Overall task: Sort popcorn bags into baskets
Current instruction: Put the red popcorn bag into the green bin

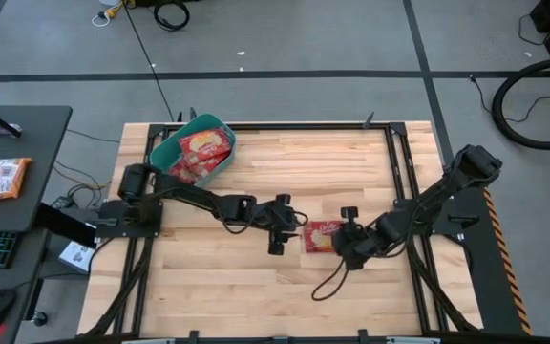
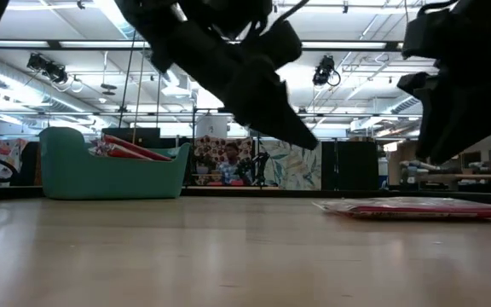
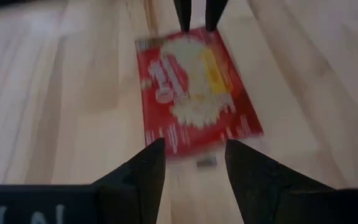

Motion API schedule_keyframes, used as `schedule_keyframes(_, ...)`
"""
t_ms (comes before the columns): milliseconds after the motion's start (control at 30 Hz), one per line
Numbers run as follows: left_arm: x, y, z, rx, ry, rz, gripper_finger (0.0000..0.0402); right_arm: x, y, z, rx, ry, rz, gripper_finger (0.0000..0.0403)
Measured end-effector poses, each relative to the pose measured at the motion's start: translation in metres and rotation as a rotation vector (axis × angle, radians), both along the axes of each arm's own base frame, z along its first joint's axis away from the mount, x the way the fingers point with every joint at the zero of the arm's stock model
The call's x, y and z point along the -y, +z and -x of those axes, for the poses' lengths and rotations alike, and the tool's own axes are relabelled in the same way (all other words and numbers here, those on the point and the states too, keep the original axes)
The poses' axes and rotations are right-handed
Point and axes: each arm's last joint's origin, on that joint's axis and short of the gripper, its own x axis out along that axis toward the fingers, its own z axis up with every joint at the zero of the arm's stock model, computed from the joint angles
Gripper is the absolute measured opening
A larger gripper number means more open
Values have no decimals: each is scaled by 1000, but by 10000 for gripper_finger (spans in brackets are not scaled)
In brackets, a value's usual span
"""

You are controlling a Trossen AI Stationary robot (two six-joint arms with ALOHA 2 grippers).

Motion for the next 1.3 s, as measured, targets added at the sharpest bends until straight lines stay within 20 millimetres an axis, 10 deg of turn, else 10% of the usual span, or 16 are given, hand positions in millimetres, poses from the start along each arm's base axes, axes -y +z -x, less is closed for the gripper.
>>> schedule_keyframes(533,-3,-25,-38,33,13,13,171,-19,-15,-15,-92,19,38,136)
schedule_keyframes(1300,-14,-65,-38,-103,42,5,171,-32,-39,-22,-63,35,94,220)
